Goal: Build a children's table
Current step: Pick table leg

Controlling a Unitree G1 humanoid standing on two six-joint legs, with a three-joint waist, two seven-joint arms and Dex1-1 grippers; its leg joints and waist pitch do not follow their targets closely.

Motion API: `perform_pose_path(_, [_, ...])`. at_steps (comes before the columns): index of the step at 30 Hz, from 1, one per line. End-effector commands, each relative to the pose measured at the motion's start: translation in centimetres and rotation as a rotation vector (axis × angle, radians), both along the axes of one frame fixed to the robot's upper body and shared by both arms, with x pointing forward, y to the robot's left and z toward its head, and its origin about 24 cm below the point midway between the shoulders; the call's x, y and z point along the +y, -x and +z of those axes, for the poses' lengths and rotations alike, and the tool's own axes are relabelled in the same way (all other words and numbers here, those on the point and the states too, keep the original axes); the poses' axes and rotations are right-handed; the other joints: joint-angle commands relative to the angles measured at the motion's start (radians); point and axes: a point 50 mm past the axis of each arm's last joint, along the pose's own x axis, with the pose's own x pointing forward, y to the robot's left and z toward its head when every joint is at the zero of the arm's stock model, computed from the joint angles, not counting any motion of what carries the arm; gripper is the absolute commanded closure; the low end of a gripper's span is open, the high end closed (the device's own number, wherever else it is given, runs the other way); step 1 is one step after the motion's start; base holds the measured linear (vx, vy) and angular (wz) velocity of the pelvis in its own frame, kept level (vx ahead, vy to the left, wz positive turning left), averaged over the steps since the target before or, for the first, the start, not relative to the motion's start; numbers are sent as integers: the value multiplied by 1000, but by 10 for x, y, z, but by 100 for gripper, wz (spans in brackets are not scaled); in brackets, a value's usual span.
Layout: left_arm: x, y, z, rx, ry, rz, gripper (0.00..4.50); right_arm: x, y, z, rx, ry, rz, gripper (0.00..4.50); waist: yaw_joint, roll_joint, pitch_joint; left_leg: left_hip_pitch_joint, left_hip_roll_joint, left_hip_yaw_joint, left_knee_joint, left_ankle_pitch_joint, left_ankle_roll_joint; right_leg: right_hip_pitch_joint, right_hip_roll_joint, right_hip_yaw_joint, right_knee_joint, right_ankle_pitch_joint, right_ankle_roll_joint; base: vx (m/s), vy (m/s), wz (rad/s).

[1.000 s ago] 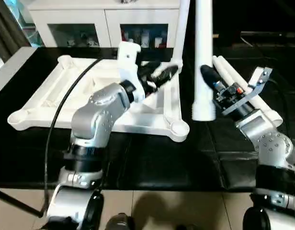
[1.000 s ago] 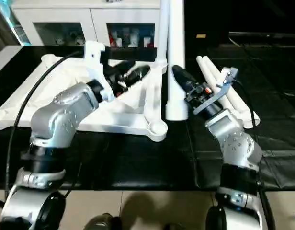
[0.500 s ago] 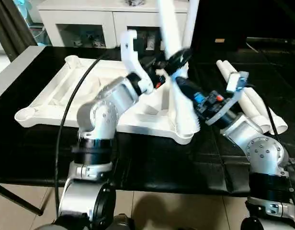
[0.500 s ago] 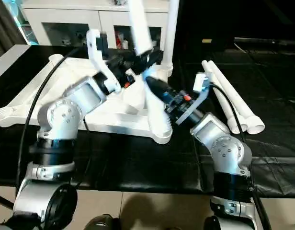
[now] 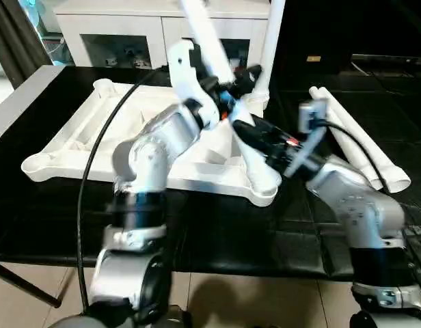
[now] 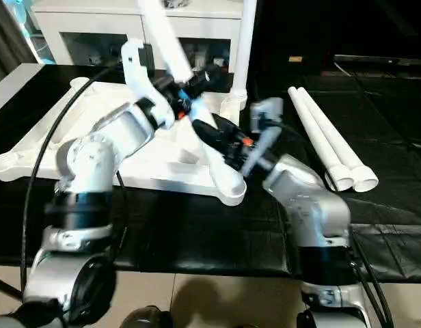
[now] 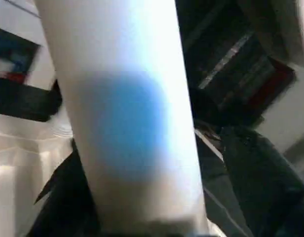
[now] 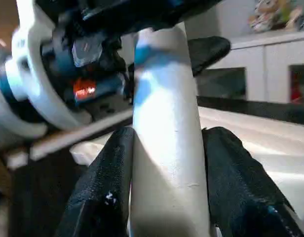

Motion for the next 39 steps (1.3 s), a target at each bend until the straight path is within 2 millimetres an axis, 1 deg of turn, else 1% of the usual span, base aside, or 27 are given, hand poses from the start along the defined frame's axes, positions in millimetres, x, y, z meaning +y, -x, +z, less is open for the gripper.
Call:
perform_pose_path(1, [0,-3,7,5,9,56,138,10,2,10,-72,25,22,272,-3,-26,-98,29,51,-33,-75,-210,22,50,-83,52,-95,-360,-94,0,0,0])
perform_pose_path(2, [1,-4,8,7,12,65,154,10,1,10,-77,27,19,272,-2,-25,-99,28,52,-34,-75,-208,24,51,-84,51,-94,-358,-97,0,0,0])
perform_pose_path(3, [1,-4,9,12,16,78,154,11,1,11,-84,28,13,272,-3,-26,-99,28,52,-34,-75,-204,27,51,-84,51,-95,-355,-97,0,0,0])
perform_pose_path(5, [0,-4,12,19,34,85,170,13,0,11,-103,38,-6,272,-3,-25,-100,28,53,-34,-74,-198,32,50,-83,51,-92,-337,-106,0,0,0])
perform_pose_path(8, [-4,-2,13,23,39,74,192,14,-1,11,-116,49,-13,272,-4,-25,-99,31,53,-33,-74,-204,36,49,-83,51,-94,-339,-113,0,0,0])
perform_pose_path(9, [-5,-2,13,24,39,72,201,14,-1,11,-117,50,-14,272,-3,-23,-99,31,54,-34,-74,-203,37,49,-83,51,-92,-336,-114,0,0,0])
perform_pose_path(11, [-7,-1,13,38,46,72,211,15,-2,11,-126,56,-19,272,-5,-22,-101,29,56,-36,-76,-199,37,51,-81,50,-89,-312,-120,0,0,0])
perform_pose_path(12, [-9,0,12,45,49,69,211,15,-2,11,-130,60,-24,272,-5,-21,-101,30,57,-36,-77,-200,36,51,-81,50,-89,-307,-123,0,0,0])
perform_pose_path(13, [-9,0,11,51,55,67,235,15,-2,11,-132,60,-25,272,-6,-21,-101,31,56,-35,-76,-202,38,51,-82,50,-89,-301,-128,0,0,0])
perform_pose_path(14, [-9,0,11,51,55,67,245,15,-2,11,-132,60,-25,272,-6,-20,-101,31,56,-35,-76,-202,39,51,-81,50,-89,-293,-133,0,0,0])
perform_pose_path(19, [-10,-1,10,67,67,73,266,16,-2,10,-140,71,-27,272,-6,-20,-101,31,55,-34,-75,-201,41,52,-81,51,-89,-285,-139,0,0,0])
perform_pose_path(23, [-9,-2,11,69,68,78,267,16,-3,10,-143,77,-26,272,-6,-19,-101,31,55,-34,-75,-200,41,53,-82,51,-88,-284,-138,0,0,0])
perform_pose_path(24, [-8,-2,11,70,72,85,268,16,-3,10,-140,76,-29,237,-7,-20,-100,32,55,-34,-76,-204,40,52,-81,51,-89,-288,-137,0,0,0])
perform_pose_path(26, [-6,-3,11,70,73,97,268,17,-3,9,-140,81,-28,202,-6,-20,-101,31,55,-34,-75,-203,38,53,-81,51,-88,-287,-137,0,0,0])
perform_pose_path(28, [-2,-5,13,63,69,113,268,20,-1,7,-96,9,22,193,-7,-21,-101,31,55,-34,-75,-205,42,53,-82,52,-89,-284,-138,0,0,0])
perform_pose_path(30, [1,-7,14,49,56,125,268,20,0,9,-122,-21,14,161,-6,-19,-101,31,56,-35,-75,-203,46,52,-83,51,-89,-288,-140,0,0,0])
perform_pose_path(33, [4,-8,16,30,38,138,268,19,-1,12,-163,-27,-14,150,-7,-19,-102,31,56,-35,-76,-202,41,50,-82,51,-88,-285,-133,0,0,0])
perform_pose_path(34, [7,-10,17,13,18,148,268,19,0,11,-149,-40,-9,132,-7,-20,-102,33,56,-35,-77,-203,39,50,-82,51,-88,-284,-130,0,0,0])
perform_pose_path(35, [9,-10,18,7,13,148,268,19,0,10,-142,-34,-5,132,-8,-20,-101,33,56,-36,-78,-203,39,51,-81,51,-87,-282,-129,0,0,0])
perform_pose_path(37, [10,-11,18,1,7,148,269,20,1,9,-137,-24,-4,112,-9,-19,-101,32,57,-35,-78,-203,38,52,-82,52,-86,-276,-134,0,0,0])
perform_pose_path(38, [11,-11,18,-7,-1,148,269,20,0,7,-114,-49,-21,112,-9,-20,-100,31,56,-35,-78,-200,39,52,-83,52,-87,-277,-137,0,0,0])
perform_pose_path(39, [13,-12,19,-21,-21,150,269,20,1,5,-98,-54,-28,102,-8,-20,-101,31,55,-34,-78,-199,40,52,-83,52,-87,-281,-136,0,0,0])
